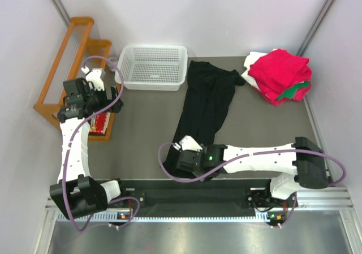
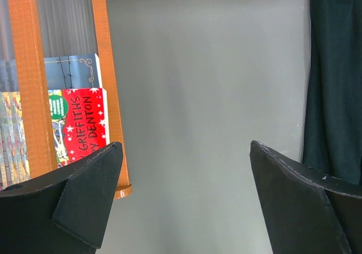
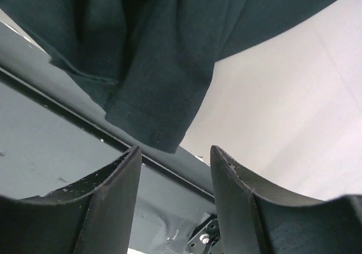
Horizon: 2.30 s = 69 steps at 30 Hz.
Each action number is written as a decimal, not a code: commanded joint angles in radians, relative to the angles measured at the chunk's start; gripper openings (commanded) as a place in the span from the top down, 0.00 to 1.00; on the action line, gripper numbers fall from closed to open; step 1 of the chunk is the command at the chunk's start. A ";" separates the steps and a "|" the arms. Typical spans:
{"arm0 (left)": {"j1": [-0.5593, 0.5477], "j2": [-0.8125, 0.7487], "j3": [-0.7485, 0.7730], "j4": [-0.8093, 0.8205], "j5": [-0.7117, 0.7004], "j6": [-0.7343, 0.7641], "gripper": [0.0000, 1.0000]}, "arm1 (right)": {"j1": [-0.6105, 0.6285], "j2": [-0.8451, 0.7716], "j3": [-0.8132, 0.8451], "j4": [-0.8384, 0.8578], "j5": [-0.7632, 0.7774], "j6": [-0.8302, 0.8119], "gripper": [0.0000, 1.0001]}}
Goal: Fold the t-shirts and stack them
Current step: Fold the tshirt
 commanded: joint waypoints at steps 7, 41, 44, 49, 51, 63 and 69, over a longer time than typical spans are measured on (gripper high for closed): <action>0.004 -0.013 0.054 0.001 0.004 0.002 0.01 | 0.049 0.017 -0.126 0.105 -0.033 0.027 0.51; 0.006 -0.005 0.083 -0.019 0.025 0.004 0.01 | 0.023 0.129 -0.022 -0.087 0.161 0.242 1.00; 0.004 -0.001 0.094 -0.026 0.041 0.002 0.01 | 0.012 0.125 0.105 -0.252 0.262 0.252 1.00; 0.003 0.002 0.103 -0.037 0.052 -0.001 0.01 | -0.110 0.004 0.237 -0.275 0.217 0.141 1.00; 0.003 -0.001 0.106 -0.040 0.050 0.004 0.01 | -0.140 -0.025 0.244 -0.263 0.198 0.104 1.00; 0.003 0.008 0.121 -0.046 0.058 0.004 0.01 | -0.144 -0.073 0.199 -0.229 0.101 0.084 1.00; 0.003 0.007 0.132 -0.055 0.053 0.013 0.01 | -0.134 -0.136 0.109 -0.280 0.016 0.138 1.00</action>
